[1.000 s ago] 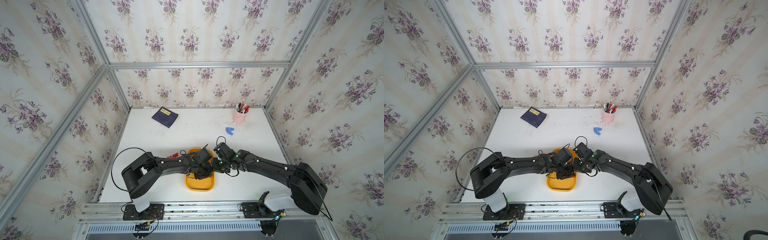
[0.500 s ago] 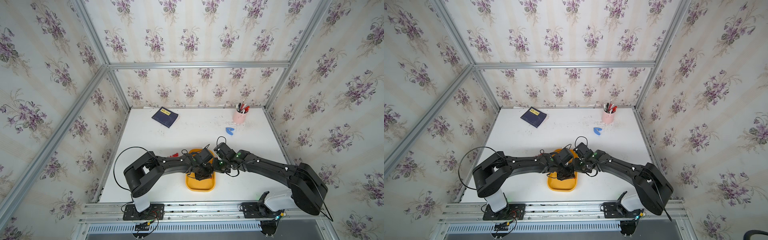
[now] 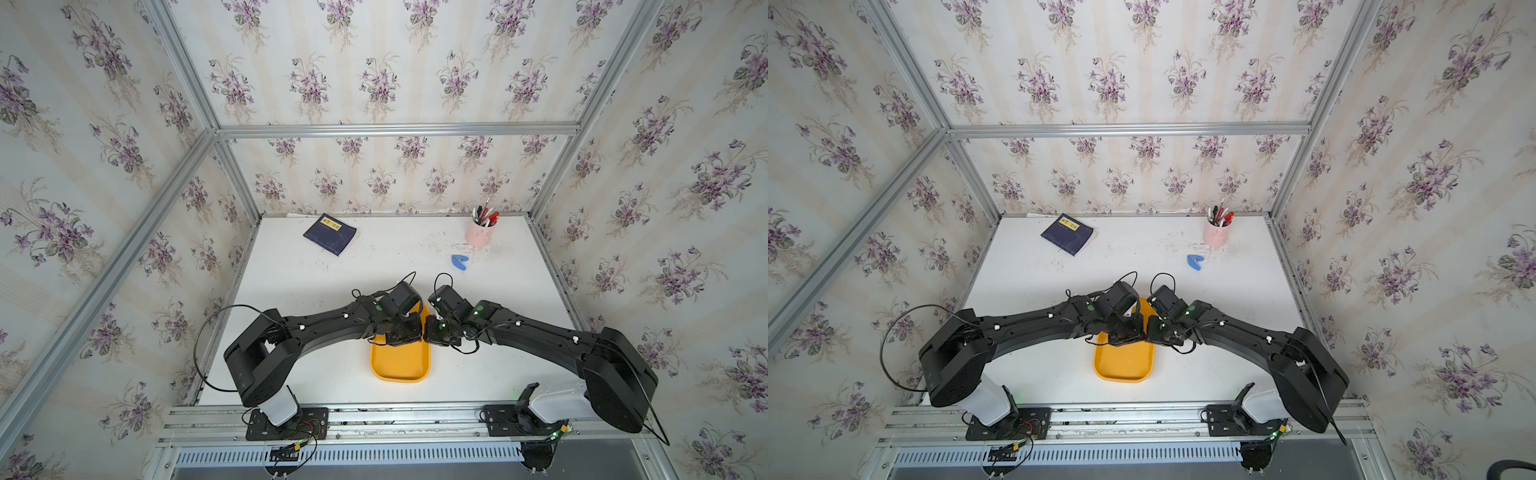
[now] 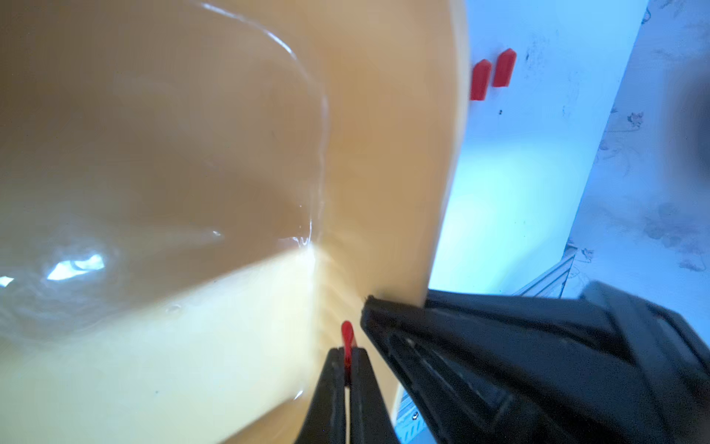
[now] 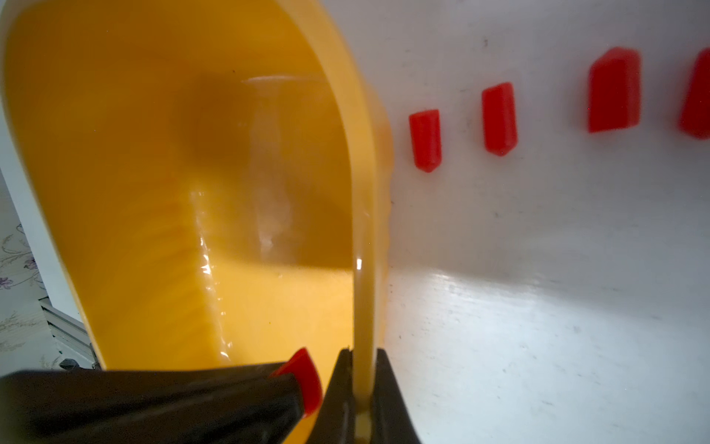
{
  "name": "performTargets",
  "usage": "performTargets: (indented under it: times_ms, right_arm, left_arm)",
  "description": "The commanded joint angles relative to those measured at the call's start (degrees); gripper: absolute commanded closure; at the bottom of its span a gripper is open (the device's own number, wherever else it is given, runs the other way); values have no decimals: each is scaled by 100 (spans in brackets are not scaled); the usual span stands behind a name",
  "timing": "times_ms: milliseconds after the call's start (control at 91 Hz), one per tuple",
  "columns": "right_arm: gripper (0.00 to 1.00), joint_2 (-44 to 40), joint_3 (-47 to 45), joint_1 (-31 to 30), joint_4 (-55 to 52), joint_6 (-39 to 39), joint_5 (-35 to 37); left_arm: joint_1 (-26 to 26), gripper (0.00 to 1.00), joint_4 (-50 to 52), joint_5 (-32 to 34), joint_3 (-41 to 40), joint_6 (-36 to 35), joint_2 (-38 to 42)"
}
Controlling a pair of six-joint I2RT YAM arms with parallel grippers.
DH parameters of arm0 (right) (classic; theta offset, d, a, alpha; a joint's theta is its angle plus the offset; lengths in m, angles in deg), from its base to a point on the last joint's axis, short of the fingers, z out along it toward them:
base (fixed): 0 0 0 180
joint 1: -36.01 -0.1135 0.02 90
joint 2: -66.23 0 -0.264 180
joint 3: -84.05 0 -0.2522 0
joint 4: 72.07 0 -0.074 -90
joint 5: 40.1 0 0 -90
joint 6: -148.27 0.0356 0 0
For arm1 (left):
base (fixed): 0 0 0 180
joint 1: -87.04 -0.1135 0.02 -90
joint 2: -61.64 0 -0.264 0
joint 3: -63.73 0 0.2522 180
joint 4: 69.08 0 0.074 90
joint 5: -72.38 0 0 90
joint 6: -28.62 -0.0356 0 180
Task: Take the screw protection sleeves out of the storage box
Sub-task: Pick up the screw protection sleeve from the storage box, then place the screw protection sleeve at the center of the board.
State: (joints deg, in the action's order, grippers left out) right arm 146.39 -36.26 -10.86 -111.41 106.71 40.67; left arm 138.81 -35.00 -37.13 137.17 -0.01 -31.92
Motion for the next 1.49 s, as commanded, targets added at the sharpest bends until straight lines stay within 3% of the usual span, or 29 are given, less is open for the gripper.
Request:
performTargets:
  times_ms: [0, 308, 440, 582, 1055, 1484]
  right_arm:
    - [100, -49, -5, -6, 43, 25, 71]
    - [100, -13, 34, 3, 21, -26, 87]
    - [100, -9, 49, 3, 9, -50, 98]
    - [100, 14, 42, 7, 5, -86, 90]
    - [100, 128, 49, 3, 80, -216, 36]
    - [100, 275, 118, 11, 145, -317, -28]
  left_arm:
    - [-170, 92, 520, 120, 10, -633, 238]
    - [-1488, 90, 2334, 706, 405, -2130, 1568]
    - [-2374, 90, 2452, 681, -19, -2186, 2131]
    - [-2772, 89, 2540, 1074, -236, -2619, 2423]
    - [-3408, 90, 3313, 1929, -135, -4111, 1372]
    - [-3436, 90, 3399, 2226, 274, -4259, -32]
